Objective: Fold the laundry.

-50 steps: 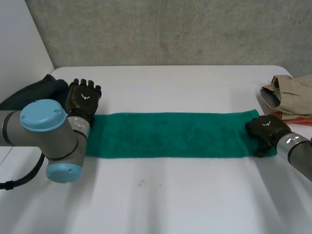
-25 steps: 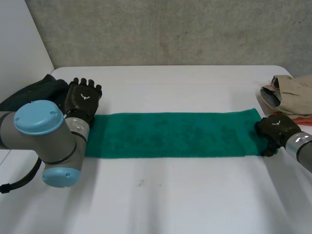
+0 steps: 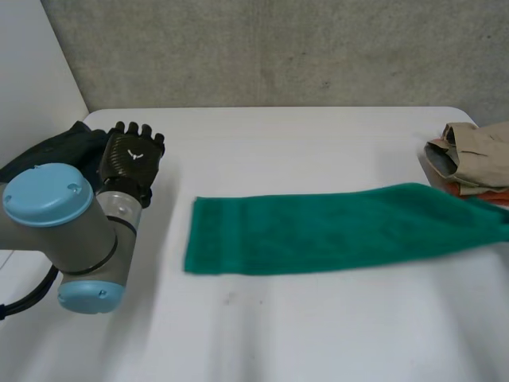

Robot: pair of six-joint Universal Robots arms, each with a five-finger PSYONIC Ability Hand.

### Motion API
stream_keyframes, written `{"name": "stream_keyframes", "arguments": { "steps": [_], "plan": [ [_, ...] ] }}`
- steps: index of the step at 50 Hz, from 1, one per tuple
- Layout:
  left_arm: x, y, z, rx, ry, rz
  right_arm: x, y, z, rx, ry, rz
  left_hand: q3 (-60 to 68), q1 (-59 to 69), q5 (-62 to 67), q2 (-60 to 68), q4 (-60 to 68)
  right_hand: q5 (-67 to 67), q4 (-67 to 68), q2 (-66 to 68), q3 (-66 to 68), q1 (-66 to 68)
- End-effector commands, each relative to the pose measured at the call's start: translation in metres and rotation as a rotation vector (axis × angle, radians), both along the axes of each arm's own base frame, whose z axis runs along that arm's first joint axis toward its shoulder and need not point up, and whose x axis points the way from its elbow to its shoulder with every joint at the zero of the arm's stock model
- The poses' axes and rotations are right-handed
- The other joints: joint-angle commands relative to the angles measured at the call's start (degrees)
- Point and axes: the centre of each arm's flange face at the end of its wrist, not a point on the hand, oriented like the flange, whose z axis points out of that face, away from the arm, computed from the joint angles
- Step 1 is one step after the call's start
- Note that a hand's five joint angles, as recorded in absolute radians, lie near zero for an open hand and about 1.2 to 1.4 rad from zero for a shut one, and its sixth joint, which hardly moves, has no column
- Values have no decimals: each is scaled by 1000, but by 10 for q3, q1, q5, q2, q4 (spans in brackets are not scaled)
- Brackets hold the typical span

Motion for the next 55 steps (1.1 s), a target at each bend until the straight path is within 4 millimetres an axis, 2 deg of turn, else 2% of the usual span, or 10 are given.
{"name": "stream_keyframes", "arguments": {
  "steps": [1,7,14,19,23,28,32,38,43,55],
  "plan": [
    [2,8,4,10,39,-7,19,-5,23,-83,165,113,-20,-13,-26,-16,-16,140,119,125,123,244],
    [4,10,14,-1,72,-5,115,10,49,-202,70,357,-20,-13,-26,-16,-16,140,119,125,123,244],
    [8,18,24,-16,80,-5,243,66,75,-344,-35,705,-20,-13,-26,-16,-16,140,119,125,123,244],
    [13,23,27,-19,81,-4,323,121,46,-340,-94,1003,-20,-13,-26,-16,-16,140,119,125,123,244],
    [14,26,26,-11,79,-7,357,159,13,-273,-124,1176,-20,-13,-26,-16,-16,140,119,125,123,244],
    [14,29,22,3,86,-8,368,177,-23,-184,-121,1245,-21,-14,-27,-18,-18,81,60,66,63,185],
    [12,31,22,9,107,-18,365,176,-27,-160,-118,1210,-21,-14,-27,-18,-18,-560,-581,-575,-577,-456],
    [2,35,28,2,154,-52,353,166,1,-179,-155,1065,-22,-15,-28,-18,-18,-560,-581,-575,-577,-456],
    [-22,49,38,-8,209,-142,295,121,16,-51,-326,736,-22,-15,-28,-18,-18,-560,-581,-575,-577,-456],
    [-88,100,11,119,233,-440,234,122,-19,157,-368,530,-16,-9,-22,-12,-12,-560,-581,-575,-577,-456]
  ]
}}
